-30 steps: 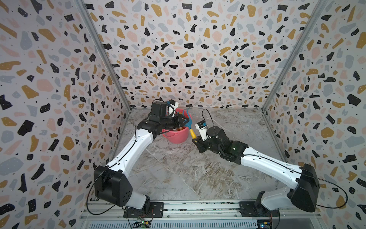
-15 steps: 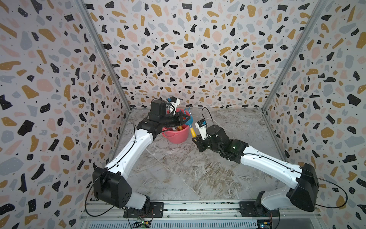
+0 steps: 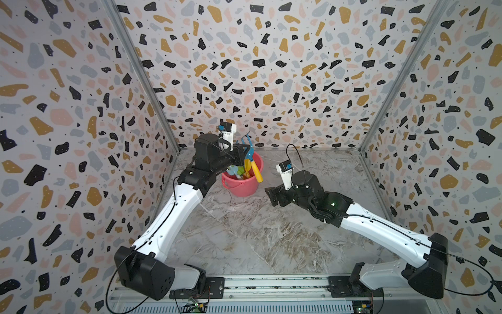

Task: Organize the gardening tools
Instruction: Place the gardening tool in the container.

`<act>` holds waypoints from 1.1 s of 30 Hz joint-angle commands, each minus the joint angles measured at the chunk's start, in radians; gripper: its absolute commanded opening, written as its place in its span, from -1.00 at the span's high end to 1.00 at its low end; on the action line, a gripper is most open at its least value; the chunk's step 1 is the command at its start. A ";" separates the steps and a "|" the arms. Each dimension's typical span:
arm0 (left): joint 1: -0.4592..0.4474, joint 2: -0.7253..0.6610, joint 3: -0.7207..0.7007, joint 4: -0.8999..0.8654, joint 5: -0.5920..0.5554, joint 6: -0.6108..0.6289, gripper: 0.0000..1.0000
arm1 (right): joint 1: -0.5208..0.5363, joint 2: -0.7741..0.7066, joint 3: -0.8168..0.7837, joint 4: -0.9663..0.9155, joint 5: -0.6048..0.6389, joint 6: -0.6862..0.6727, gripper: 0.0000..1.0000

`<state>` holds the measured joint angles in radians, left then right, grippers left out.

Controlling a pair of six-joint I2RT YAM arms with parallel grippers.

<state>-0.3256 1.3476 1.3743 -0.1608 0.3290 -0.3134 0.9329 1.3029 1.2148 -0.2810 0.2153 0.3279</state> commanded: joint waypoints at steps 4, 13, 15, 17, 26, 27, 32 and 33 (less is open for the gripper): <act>0.016 -0.010 0.004 0.109 -0.236 0.158 1.00 | 0.002 -0.115 -0.040 -0.078 0.137 -0.005 -0.99; 0.070 0.039 -0.015 0.179 -0.298 0.192 1.00 | -0.009 -0.200 -0.094 -0.154 0.278 0.007 -1.00; 0.076 0.058 -0.032 0.200 -0.300 0.196 1.00 | -0.013 -0.208 -0.096 -0.169 0.303 0.012 -1.00; 0.078 0.077 -0.052 0.226 -0.297 0.196 1.00 | -0.016 -0.215 -0.102 -0.178 0.318 0.016 -1.00; 0.079 0.143 -0.196 0.361 -0.251 0.166 1.00 | -0.030 -0.241 -0.131 -0.185 0.351 0.034 -1.00; 0.079 0.152 -0.221 0.393 -0.245 0.158 1.00 | -0.032 -0.241 -0.134 -0.187 0.353 0.035 -1.00; 0.079 0.191 -0.283 0.455 -0.221 0.142 0.97 | -0.041 -0.250 -0.145 -0.189 0.357 0.042 -0.99; 0.079 0.198 -0.292 0.462 -0.218 0.143 0.90 | -0.043 -0.254 -0.148 -0.189 0.358 0.042 -1.00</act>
<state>-0.2516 1.5345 1.0977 0.1783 0.0887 -0.1612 0.8974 1.0794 1.0687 -0.4553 0.5480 0.3576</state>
